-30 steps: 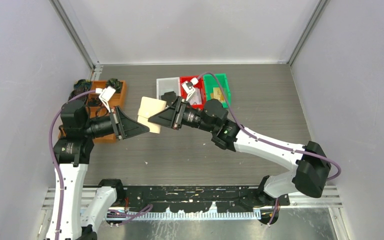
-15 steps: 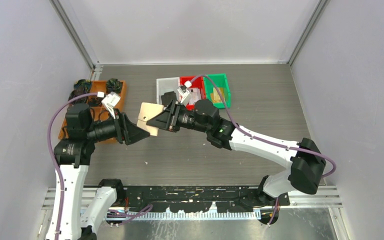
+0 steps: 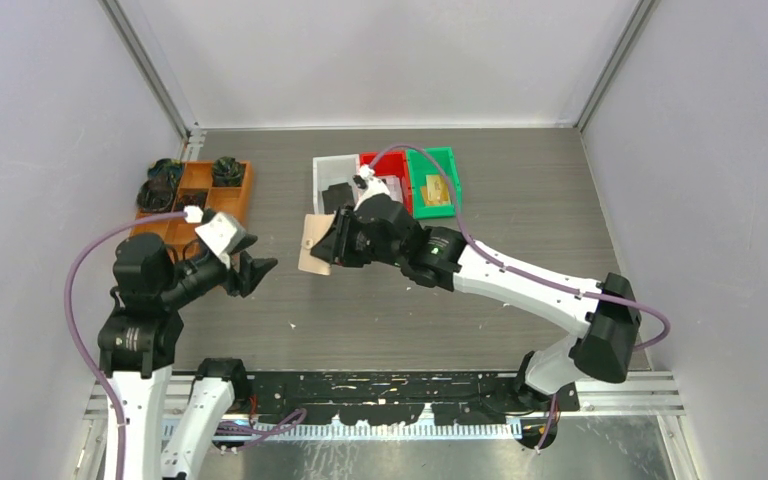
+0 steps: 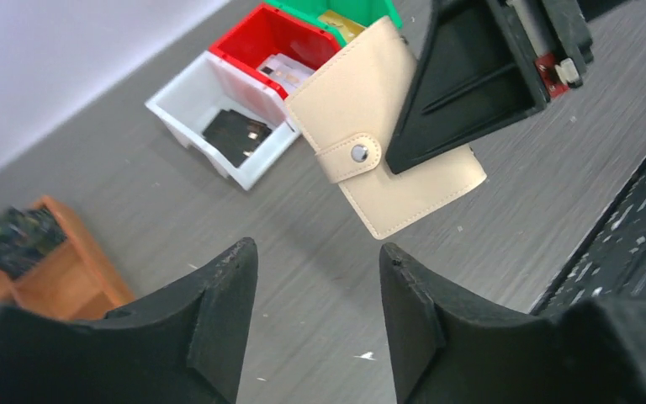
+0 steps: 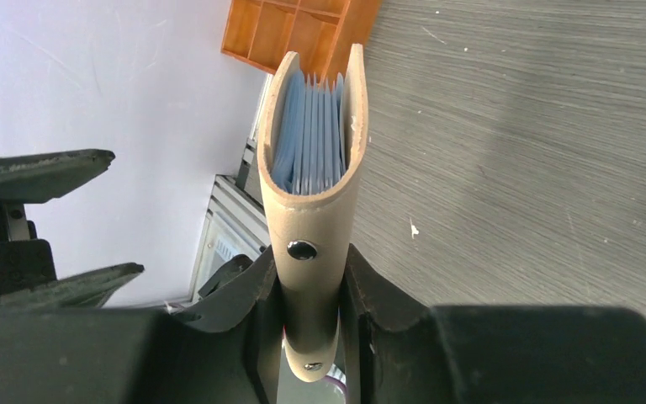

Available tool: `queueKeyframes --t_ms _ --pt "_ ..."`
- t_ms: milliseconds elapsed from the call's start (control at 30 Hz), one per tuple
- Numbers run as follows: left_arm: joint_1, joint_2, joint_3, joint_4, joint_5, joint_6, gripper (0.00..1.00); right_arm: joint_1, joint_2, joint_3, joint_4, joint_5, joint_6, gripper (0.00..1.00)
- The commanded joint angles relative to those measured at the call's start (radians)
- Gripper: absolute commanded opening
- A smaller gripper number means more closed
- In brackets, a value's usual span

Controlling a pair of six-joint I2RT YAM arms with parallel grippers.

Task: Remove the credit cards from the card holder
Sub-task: Open the card holder.

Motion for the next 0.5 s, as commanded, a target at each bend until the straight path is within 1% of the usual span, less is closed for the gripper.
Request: queueKeyframes --t_ms 0,167,233,300,333,467 --pt "-0.002 -0.041 -0.052 0.108 0.068 0.213 0.57 0.037 0.034 0.128 -0.031 0.029 -0.029 0.01" --pt "-0.002 -0.062 -0.099 0.103 0.148 0.345 0.63 0.045 0.082 0.193 -0.022 -0.02 0.013 0.01" --pt "-0.002 -0.065 -0.109 0.096 0.161 0.414 0.6 0.047 0.102 0.22 -0.022 -0.037 0.028 0.01" --pt "-0.002 -0.067 -0.11 0.05 0.173 0.486 0.56 0.049 0.116 0.24 -0.019 -0.073 0.042 0.01" --pt "-0.002 -0.068 -0.111 0.045 0.174 0.502 0.54 0.05 0.122 0.25 -0.018 -0.079 0.043 0.01" --pt "-0.002 -0.067 -0.123 0.045 0.16 0.53 0.54 0.057 0.143 0.282 -0.026 -0.097 0.047 0.01"
